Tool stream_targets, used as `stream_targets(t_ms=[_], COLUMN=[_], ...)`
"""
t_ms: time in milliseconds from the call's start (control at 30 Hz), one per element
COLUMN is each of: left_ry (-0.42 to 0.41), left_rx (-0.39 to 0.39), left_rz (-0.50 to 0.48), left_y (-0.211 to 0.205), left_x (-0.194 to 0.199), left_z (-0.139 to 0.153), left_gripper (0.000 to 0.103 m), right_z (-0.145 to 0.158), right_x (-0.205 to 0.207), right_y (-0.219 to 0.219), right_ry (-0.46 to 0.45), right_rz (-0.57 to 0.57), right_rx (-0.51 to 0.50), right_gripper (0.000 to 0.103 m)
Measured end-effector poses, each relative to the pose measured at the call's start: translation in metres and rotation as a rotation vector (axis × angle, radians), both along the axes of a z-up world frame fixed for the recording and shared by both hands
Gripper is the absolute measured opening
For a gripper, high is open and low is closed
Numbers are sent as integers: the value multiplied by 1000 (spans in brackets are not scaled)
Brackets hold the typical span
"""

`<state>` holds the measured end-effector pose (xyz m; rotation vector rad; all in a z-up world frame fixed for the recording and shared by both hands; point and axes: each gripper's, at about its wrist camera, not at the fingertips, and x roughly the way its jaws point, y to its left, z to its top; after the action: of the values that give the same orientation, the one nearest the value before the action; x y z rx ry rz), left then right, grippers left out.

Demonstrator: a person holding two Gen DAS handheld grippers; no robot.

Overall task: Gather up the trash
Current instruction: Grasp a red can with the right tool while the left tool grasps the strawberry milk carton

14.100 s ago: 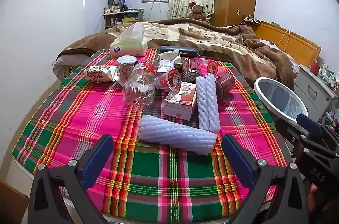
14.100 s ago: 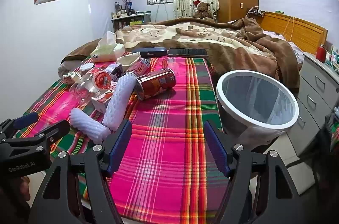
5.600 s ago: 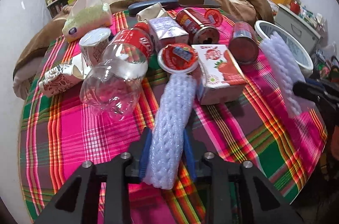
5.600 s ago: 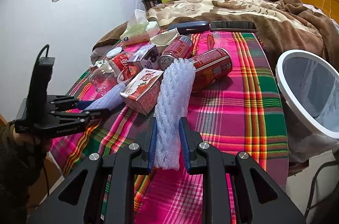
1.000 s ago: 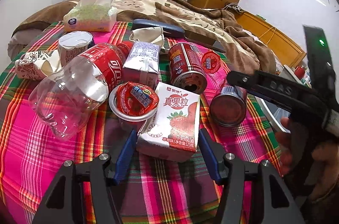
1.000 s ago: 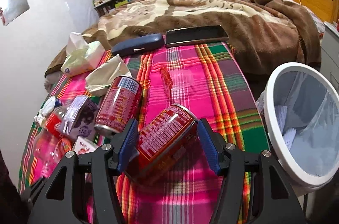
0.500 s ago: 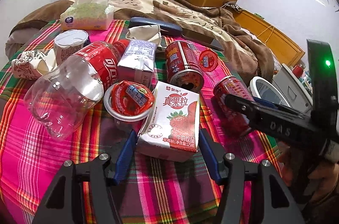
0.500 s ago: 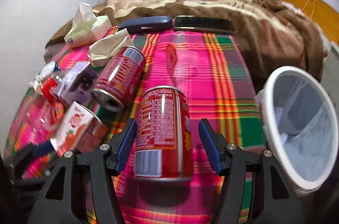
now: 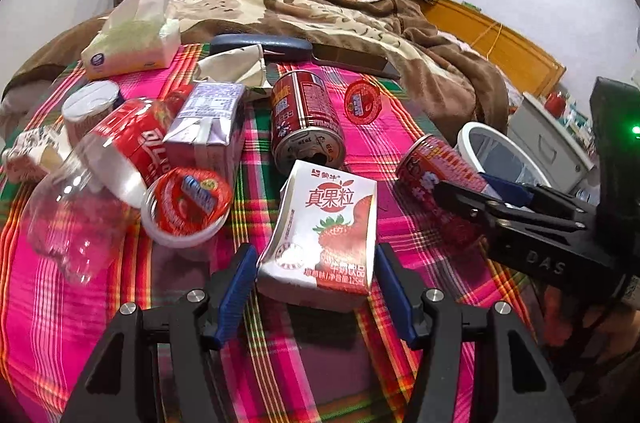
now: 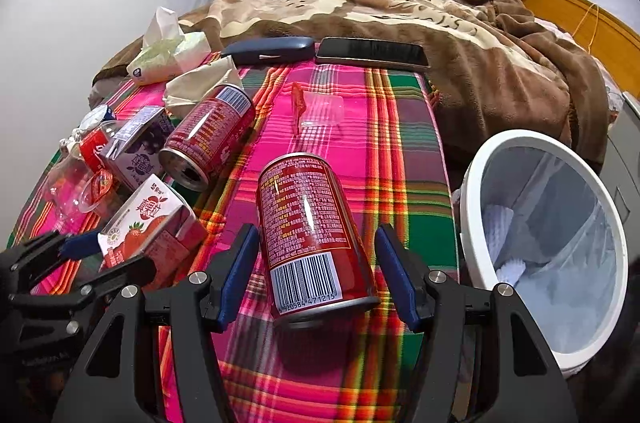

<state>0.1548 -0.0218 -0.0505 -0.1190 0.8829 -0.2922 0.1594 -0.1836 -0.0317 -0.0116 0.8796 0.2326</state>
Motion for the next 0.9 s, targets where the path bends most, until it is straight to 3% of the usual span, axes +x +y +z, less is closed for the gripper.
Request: stream_targets(t_ms=[267, 400, 667, 700, 900], left_ry=[13, 24, 24, 23, 0], left_rx=[65, 26, 32, 37, 33], left_rz=[-39, -29, -27, -26, -26], left_y=[-8, -4, -6, -7, -9], left_x=[17, 20, 19, 19, 10], left_z=[-3, -5, -7, -7, 0], left_gripper=[65, 65, 58, 58, 58], right_z=[-2, -4, -5, -5, -3], right_x=[2, 4, 2, 1, -5], right_y=[-4, -4, -3, -2, -3], right_ry=[0, 4, -9, -14, -33], right_rz=[17, 26, 27, 31, 27], right_rx=[13, 17, 5, 2, -11], right_gripper=[62, 62, 61, 55, 54])
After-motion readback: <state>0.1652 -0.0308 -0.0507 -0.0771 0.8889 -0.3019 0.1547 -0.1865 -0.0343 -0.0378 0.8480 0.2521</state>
